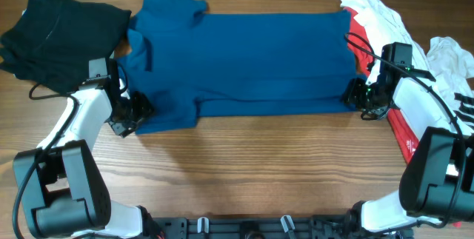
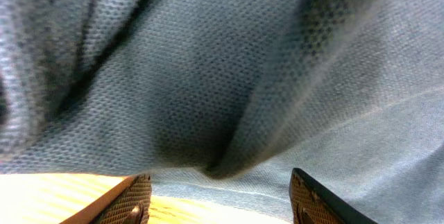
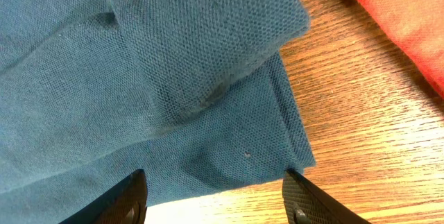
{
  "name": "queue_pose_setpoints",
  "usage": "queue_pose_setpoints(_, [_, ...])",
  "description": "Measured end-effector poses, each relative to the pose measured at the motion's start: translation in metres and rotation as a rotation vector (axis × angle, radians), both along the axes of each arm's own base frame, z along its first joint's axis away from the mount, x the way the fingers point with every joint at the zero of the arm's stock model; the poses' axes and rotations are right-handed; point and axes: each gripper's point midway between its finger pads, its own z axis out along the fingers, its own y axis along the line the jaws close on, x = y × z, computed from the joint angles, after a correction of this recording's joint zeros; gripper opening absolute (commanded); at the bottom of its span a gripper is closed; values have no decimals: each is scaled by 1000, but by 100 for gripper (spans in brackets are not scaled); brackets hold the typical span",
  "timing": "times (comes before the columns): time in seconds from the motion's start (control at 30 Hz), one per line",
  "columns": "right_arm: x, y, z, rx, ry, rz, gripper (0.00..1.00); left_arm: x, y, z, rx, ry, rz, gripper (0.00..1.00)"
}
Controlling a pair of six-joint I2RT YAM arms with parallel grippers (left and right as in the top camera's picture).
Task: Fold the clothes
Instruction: 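Tug the polo's left edge outward with the left gripper to smooth it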
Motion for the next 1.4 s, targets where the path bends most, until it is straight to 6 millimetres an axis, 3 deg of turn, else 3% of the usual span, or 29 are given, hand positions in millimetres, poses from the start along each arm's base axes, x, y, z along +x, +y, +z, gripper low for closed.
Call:
queue_pose_setpoints(0.1, [0,0,0,0,0,0,63,-1,1,5,9,1,-1,65])
queue_pose_setpoints(0.17, [0,0,0,0,0,0,63,13,3,22,24,-62,-3,62])
queue_pose_setpoints(0.23, [0,0,0,0,0,0,63,43,9,56,54,-208,-10,45])
queue_pose_setpoints(0.3, [0,0,0,0,1,0,63,84,18,109,114,-435,-14,36])
queue_pose_setpoints(0.4, [-1,0,0,1,4,0,63,126,33,183,202,-715,1,25])
queue_pose_setpoints(0.43, [-1,0,0,1,5,0,63,134,37,199,223,-772,8,21])
queue_pose_setpoints(0.5, [-2,0,0,2,8,0,63,143,48,207,249,-818,31,17])
queue_pose_setpoints(0.57, [-3,1,-1,3,14,0,63,153,59,198,262,-820,51,16])
queue_pose_setpoints(0.63, [-5,1,-1,4,19,0,63,163,69,177,267,-790,65,14])
queue_pose_setpoints(0.73, [-6,1,-1,5,27,0,63,177,78,131,253,-720,73,13])
queue_pose_setpoints(0.83, [-7,1,-1,6,30,0,63,188,81,82,226,-659,72,13])
queue_pose_setpoints(0.97, [-10,2,-1,8,41,0,63,195,78,55,193,-638,65,12])
queue_pose_setpoints(1.03, [-11,2,-2,9,44,0,63,193,76,31,171,-593,62,11])
queue_pose_setpoints(1.23, [-13,2,-2,10,55,2,63,180,96,-9,153,-505,109,10])
queue_pose_setpoints(1.4, [-14,3,-2,11,59,7,63,168,136,-10,163,-498,202,11])
